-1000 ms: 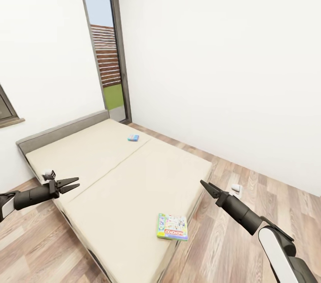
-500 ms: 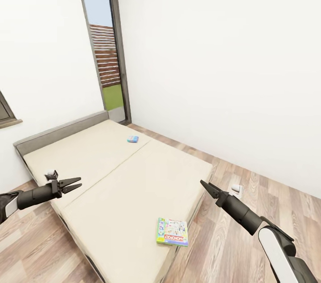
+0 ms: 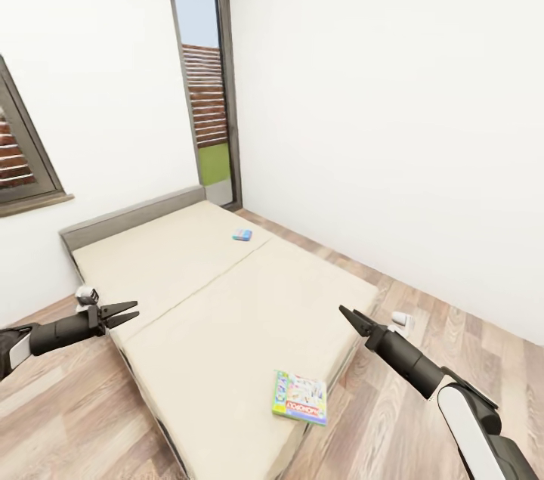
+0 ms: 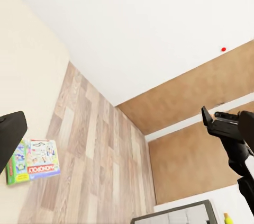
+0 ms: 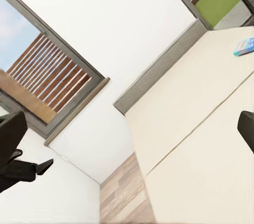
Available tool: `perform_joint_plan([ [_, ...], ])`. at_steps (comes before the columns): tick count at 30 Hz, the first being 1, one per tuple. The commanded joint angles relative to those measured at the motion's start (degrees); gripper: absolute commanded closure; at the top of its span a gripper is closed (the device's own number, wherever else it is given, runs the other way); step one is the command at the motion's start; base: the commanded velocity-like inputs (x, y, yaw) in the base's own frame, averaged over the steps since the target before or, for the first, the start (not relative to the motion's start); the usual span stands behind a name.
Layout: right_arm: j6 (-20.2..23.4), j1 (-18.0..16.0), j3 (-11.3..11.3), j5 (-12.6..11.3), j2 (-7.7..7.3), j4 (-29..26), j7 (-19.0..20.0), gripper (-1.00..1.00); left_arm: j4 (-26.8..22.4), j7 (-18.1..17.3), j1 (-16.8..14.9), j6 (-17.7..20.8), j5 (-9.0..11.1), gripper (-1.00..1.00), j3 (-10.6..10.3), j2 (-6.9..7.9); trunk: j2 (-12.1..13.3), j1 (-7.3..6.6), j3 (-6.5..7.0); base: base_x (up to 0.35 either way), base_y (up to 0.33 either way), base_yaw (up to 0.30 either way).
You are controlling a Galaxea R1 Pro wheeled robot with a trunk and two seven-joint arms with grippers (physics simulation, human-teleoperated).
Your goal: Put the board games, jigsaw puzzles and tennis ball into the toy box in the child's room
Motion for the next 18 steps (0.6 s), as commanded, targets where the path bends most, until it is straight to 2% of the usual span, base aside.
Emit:
perform_joint_plan([
  [1,0.5,0.0,-0.1,-0.5,-0.01,0.0,0.0,-1.00,0.0,-0.2,-0.1,0.6,-0.4,-1.00,0.4,-0.01,-0.1,0.04,-0.11,0.000,-0.226,0.273],
  [7,0.5,0.0,-0.1,-0.5,-0.01,0.0,0.0,-1.00,0.0,-0.2,-0.1,0.6,-0.4,-1.00,0.4,-0.04,-0.1,0.04,-0.03,0.000,-0.233,0.208],
  [18,0.5,0.0,-0.1,-0.5,-0.01,0.0,0.0,-1.00,0.0,-0.2,-0.1,0.6,-0.4,-1.00,0.4,-0.10,-0.1,0.04,-0.01,0.000,-0.236,0.025],
])
